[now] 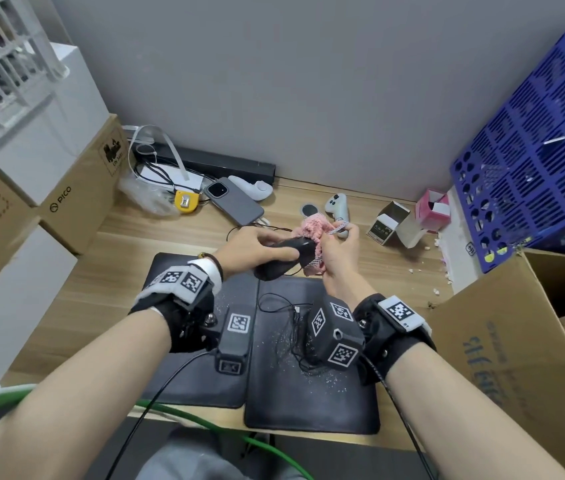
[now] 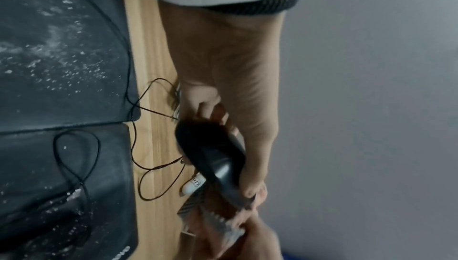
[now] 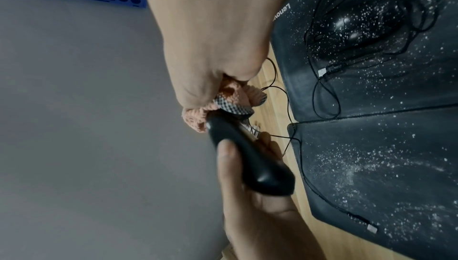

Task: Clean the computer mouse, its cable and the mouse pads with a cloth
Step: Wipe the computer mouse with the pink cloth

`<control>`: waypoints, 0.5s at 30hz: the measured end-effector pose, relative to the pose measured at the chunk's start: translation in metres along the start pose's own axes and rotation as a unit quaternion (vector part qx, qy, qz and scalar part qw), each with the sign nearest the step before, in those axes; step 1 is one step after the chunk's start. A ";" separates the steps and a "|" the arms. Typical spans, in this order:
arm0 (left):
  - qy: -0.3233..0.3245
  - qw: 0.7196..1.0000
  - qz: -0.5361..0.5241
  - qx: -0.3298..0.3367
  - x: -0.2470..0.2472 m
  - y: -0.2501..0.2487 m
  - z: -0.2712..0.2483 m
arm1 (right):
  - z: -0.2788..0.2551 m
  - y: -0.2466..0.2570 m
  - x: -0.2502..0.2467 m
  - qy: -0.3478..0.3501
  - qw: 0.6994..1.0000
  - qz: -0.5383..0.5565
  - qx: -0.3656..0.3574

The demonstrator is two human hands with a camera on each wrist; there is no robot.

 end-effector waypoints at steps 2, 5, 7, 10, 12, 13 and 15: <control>0.039 0.989 -0.121 -0.080 0.001 0.005 -0.004 | -0.001 0.002 0.001 0.007 1.000 -0.003 -0.023; 0.062 0.941 -0.267 -0.197 0.002 0.014 -0.015 | -0.004 0.007 0.010 0.038 0.999 0.015 -0.028; 0.078 0.911 -0.332 -0.232 0.000 0.018 -0.020 | -0.006 0.012 0.018 0.053 0.998 0.025 -0.030; 0.100 0.886 -0.389 -0.233 -0.003 0.018 -0.024 | -0.008 0.018 0.027 0.064 0.996 0.038 -0.047; 0.100 0.880 -0.401 -0.234 -0.008 0.020 -0.024 | -0.009 0.022 0.032 0.060 0.995 0.033 -0.068; 0.104 0.880 -0.399 -0.233 -0.011 0.023 -0.024 | -0.010 0.023 0.034 0.058 0.995 0.030 -0.077; 0.109 0.885 -0.394 -0.222 -0.017 0.029 -0.025 | -0.010 0.022 0.039 0.061 0.995 0.029 -0.075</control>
Point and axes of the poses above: each hand's wrist, its own z-axis towards the middle knuckle, its own x-axis out of the palm, y = z × x, the point moved 6 cm from there along z, towards the middle knuckle, and after that the axes turned 11 degrees about -y, right-handed, at the moved point
